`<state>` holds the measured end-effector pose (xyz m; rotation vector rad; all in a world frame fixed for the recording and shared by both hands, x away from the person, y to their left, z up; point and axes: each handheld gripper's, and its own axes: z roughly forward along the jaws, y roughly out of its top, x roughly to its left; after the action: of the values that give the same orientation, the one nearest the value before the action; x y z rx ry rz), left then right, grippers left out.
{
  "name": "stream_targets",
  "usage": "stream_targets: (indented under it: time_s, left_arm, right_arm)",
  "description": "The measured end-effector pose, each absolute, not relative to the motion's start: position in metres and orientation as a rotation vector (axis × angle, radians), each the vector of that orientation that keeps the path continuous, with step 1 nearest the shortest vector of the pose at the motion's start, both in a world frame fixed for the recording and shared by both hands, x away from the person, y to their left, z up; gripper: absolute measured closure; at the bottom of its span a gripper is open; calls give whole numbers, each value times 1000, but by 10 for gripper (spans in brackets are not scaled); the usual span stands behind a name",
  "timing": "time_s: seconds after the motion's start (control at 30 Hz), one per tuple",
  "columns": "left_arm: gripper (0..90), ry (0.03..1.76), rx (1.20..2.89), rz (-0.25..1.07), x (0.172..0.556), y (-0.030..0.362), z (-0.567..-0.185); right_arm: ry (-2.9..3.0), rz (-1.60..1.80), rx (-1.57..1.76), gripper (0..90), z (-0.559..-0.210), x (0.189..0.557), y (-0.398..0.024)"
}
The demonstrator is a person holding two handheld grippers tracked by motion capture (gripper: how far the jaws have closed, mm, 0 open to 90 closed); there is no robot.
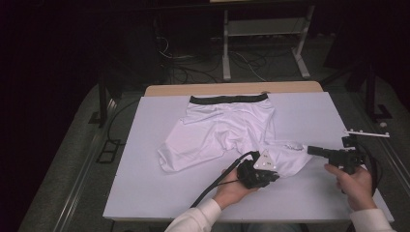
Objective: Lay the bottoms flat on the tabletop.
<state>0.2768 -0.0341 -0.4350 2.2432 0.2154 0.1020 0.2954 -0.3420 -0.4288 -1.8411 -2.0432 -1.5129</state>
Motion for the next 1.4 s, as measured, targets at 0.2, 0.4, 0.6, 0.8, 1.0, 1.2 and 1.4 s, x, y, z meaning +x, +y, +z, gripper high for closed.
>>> stream_targets:
  time_s: [0.2,0.4,0.6,0.8,1.0,1.2,1.4]
  left_arm:
    - [859,182,2282,109,265,-20,-440]
    - [859,182,2270,93,259,-14,-442]
    - [859,151,2276,85,249,-19,-445]
    - [859,116,2291,84,243,-23,-448]
    - [859,97,2296,75,239,-23,-447]
    - [859,78,2306,61,235,-21,-450]
    - [776,80,2313,-48,235,-16,-453]
  right_arm:
    - [-2029,-1450,-1826,867,-435,270,-345]
    - [-2015,-1416,-1818,866,-437,255,-346]
    - [-1996,-1391,-1824,866,-441,245,-349]
    - [-1973,-1376,-1836,865,-443,240,-353]
    - [-1954,-1376,-1835,863,-443,235,-355]
    - [-1939,-1352,-1828,856,-446,231,-354]
    - [-1928,-1344,-1858,728,-444,224,-355]
